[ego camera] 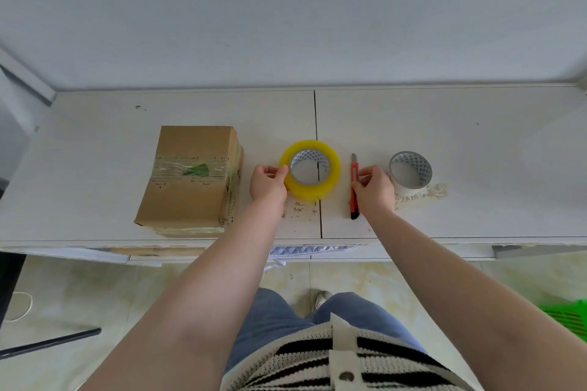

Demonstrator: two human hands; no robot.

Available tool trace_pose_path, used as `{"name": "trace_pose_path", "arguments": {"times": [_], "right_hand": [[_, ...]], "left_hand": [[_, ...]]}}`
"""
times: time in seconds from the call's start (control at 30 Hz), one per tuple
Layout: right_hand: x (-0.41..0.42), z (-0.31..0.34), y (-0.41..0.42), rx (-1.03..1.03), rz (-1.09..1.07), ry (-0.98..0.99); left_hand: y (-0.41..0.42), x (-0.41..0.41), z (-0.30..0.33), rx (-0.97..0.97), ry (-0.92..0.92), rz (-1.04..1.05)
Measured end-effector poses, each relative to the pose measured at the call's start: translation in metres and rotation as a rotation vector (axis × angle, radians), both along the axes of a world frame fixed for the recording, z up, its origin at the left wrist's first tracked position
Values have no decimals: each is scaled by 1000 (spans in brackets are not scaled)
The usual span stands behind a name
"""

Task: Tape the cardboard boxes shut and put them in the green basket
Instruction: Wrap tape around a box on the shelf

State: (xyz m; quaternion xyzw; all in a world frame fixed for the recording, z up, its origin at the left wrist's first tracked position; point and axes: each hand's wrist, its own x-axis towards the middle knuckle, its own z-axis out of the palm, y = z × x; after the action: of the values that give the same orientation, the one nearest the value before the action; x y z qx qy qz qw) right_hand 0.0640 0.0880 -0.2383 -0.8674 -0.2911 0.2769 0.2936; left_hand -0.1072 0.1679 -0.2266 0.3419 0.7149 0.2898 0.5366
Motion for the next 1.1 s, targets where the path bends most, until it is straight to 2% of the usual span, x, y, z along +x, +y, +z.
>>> {"name": "trace_pose_path", "arguments": {"times": [0.13,0.23,0.37,0.4,0.47,0.53,0.57,0.6,0.67,0.73,0.77,0.9,1.1], "right_hand": [[1,2,-2,24,4,9],[-2,5,-2,25,-27,18],[-18,22,3,75,-98,-66],[-28,30,7,127,-97,-72],[-55,51,19,235,-62,-27],[-91,74,33,318,6,69],[-112,83,40,343,53,124],[-134,89,45,339,112,173],[-178,97,54,225,238,262],[-213,98,60,94,301,350],[-226,97,64,66,291,381],[-250,89,72,33,198,379],[-246,76,97,-57,106,376]], "left_hand": [[1,1,6,-22,-2,-19],[2,-2,18,-53,76,-95],[-9,-1,51,-88,345,-495],[-12,-4,60,-22,374,-583],[-14,-25,79,289,362,-661],[-8,-61,95,574,448,-579],[0,-83,98,632,553,-513],[9,-105,97,615,673,-462],[29,-145,89,388,831,-439],[42,-169,80,150,809,-466],[46,-176,75,107,761,-479],[49,-184,59,219,693,-459],[47,-185,57,306,749,-475]]}}
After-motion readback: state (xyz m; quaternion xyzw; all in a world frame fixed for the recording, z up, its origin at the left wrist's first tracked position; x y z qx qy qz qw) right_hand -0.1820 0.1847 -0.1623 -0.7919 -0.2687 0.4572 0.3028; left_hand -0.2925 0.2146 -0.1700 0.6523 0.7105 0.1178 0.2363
